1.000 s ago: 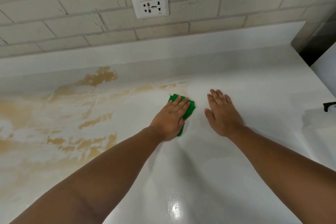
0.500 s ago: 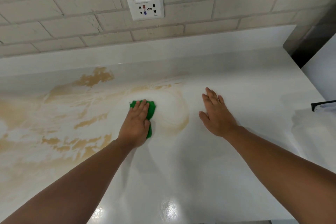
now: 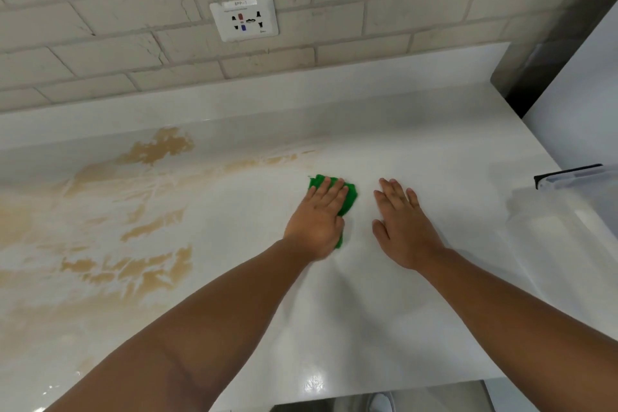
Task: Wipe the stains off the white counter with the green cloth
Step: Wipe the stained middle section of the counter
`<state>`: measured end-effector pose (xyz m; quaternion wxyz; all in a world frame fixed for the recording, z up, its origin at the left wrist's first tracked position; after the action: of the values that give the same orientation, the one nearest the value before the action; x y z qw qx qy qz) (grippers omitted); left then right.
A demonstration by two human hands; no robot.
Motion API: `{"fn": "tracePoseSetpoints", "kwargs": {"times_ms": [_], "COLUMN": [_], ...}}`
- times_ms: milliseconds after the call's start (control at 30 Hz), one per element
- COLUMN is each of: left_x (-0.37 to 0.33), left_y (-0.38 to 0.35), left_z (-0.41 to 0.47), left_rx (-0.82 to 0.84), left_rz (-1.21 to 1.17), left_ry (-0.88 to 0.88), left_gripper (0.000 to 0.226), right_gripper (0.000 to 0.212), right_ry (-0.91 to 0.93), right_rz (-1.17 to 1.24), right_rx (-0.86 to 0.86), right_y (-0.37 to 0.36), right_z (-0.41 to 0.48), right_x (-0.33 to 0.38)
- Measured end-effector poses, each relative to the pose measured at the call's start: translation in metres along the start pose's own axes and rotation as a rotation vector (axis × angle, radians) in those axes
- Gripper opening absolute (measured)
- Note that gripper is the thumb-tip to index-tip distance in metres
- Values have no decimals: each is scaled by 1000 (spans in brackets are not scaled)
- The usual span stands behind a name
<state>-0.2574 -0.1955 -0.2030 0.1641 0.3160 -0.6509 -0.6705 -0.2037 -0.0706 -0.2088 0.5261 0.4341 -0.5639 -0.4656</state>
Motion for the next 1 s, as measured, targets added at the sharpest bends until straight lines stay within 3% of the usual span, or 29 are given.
{"fn": "tracePoseSetpoints", "kwargs": {"times_ms": [200,300,433,567,700,1000], "left_x": [-35,-22,29,92,98,-11], "left_y": [-9,-6,1,12,16,-9], "left_z": [-47,-82,-119,-125,-91,-43], "left_rx": [-3,-36,-62,-74,-89,-15], "left_rz": [23,18,53,35,32,68], "left_ry": [-171,-152,38,363,514,224], "left_gripper": [63,62,61,66,62,60], "right_gripper": [79,78,78,78,80,80], "right_ry": [9,14,15,16,23,4], "right_rz": [-70,-78,-64,-59,-49,99], "right_rx": [55,37,37,36,33,56], "right_y": [-6,-4,-5,-5,-5,-1], "right_z": [-4,-6,-7,-8,-9,-4], "right_x": [-2,-1,-1,-2,-2,-7]}}
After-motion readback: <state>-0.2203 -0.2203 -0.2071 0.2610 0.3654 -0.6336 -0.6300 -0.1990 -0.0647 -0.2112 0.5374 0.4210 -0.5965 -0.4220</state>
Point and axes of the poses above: each hand's wrist, its own z-axis towards the middle knuckle, its own y-axis out of the back of the hand, x = y × z, the point moved 10 cm from there along z, towards the middle knuckle, and after that the axes turned 4 degrees about -y, right-handed, at the moved point
